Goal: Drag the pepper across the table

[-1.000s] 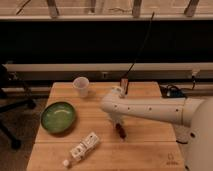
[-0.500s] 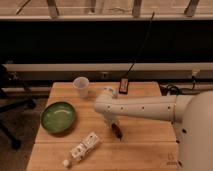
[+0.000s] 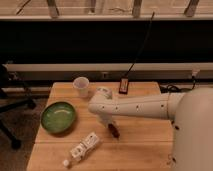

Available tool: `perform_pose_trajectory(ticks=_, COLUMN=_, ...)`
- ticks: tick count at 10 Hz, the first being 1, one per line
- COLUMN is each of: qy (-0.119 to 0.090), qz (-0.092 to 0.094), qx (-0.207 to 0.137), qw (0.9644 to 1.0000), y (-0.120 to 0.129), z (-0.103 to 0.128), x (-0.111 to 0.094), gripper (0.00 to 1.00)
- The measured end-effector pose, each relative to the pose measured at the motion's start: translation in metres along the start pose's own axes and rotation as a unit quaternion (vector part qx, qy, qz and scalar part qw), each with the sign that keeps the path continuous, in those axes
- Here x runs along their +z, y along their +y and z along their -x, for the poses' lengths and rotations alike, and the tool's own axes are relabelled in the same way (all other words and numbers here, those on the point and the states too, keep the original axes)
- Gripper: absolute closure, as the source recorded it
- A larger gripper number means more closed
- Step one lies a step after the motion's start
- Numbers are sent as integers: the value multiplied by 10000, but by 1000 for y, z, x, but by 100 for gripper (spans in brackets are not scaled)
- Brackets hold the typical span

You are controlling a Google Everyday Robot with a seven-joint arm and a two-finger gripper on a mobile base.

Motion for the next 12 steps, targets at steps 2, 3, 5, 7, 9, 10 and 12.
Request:
perform_pose_trajectory(ticks=2, qy=3, qz=29, qx=-57, qw=10000, y=-1, z=-1, x=0, gripper=80)
perform_pose_trajectory(ticks=3, qy=11, qz=39, qx=-126, qw=9999, y=-5, z=-2, x=-1, gripper=80)
perform_pose_trajectory(ticks=5, qy=25, qz=48, qx=-210, qw=9998, y=-9, z=-5, x=-2, gripper=80)
perform_pose_trajectory(ticks=7, qy=26, qz=66, qx=-274, qw=9996, y=-11, z=-6, x=-2, gripper=80)
perform_pose_trajectory(ticks=9, qy=36, qz=71, qx=-344, qw=9994, y=-14, z=-8, x=-2, gripper=80)
perform_pose_trajectory(ticks=10, qy=41, qz=75, qx=-381, qw=9992, y=-16, z=-9, x=-2, gripper=80)
perform_pose_trajectory(ticks=12, qy=46, qz=87, qx=-434, qw=9990, y=-17, z=-10, x=-2, gripper=80)
